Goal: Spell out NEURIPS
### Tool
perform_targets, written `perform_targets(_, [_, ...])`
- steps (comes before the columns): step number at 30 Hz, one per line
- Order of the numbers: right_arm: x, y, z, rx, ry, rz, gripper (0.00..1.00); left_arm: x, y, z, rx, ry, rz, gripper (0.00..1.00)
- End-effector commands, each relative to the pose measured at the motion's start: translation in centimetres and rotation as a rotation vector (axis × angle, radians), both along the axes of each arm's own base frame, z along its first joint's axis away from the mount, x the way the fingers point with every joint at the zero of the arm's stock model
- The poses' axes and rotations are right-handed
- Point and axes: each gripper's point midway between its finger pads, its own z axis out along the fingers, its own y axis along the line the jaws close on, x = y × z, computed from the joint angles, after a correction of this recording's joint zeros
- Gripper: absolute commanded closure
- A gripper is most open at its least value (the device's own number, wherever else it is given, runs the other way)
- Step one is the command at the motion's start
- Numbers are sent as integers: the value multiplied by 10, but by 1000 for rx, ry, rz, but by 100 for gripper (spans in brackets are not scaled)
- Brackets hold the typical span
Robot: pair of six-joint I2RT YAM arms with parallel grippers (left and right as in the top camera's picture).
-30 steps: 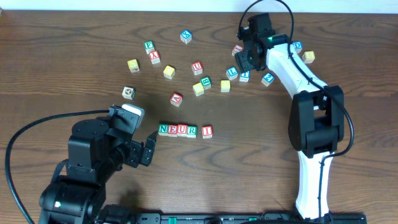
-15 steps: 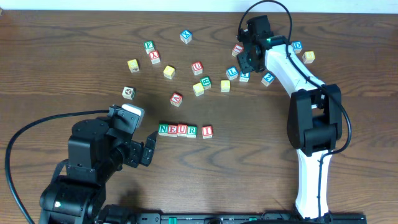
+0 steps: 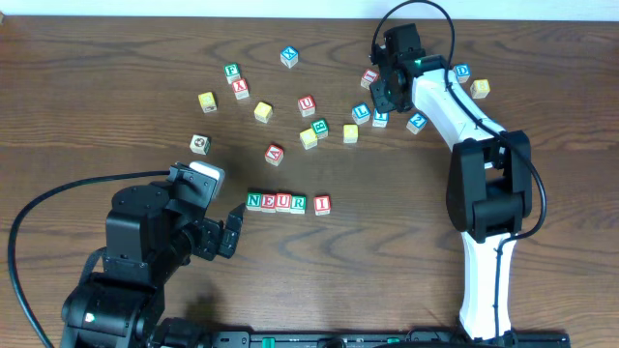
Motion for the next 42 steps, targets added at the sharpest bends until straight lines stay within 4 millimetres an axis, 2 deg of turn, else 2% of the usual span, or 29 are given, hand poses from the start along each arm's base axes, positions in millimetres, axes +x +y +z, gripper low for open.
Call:
perform_targets(1, [-3, -2, -9, -1, 21, -30, 74, 0, 0, 7, -3, -19, -3, 2])
perform_targets(7, [-3, -2, -9, 36, 26, -118, 80, 0, 0, 7, -3, -19, -3, 2])
perform_targets(16, [-4, -3, -10, 159, 46, -413, 85, 0, 0, 7, -3, -19, -3, 2])
perform_targets(20, [-9, -10, -12, 186, 59, -588, 85, 0, 0, 7, -3, -19, -3, 3])
perform_targets(22, [-13, -14, -13, 194, 67, -665, 81, 0, 0, 7, -3, -19, -3, 2])
perform_targets(28, [-22, -23, -16, 200, 82, -835, 81, 0, 0, 7, -3, -19, -3, 2])
perform_targets(34, [-26, -28, -16, 178, 81, -871, 79, 0, 0, 7, -3, -19, -3, 2])
perform_targets(37, [-27, -32, -16, 157, 74, -877, 69, 0, 0, 7, -3, -19, -3, 2])
perform_targets(38, [-27, -33, -16, 154, 72, -878, 59, 0, 0, 7, -2, -19, -3, 2])
perform_targets(40, [-26, -33, -16, 150, 72, -868, 26, 0, 0, 7, -2, -19, -3, 2])
perform_targets(41, [-26, -34, -16, 146, 70, -870, 15, 0, 0, 7, -3, -19, -3, 2])
perform_targets(42, [-27, -34, -16, 143, 68, -871, 8, 0, 0, 7, -2, -19, -3, 2])
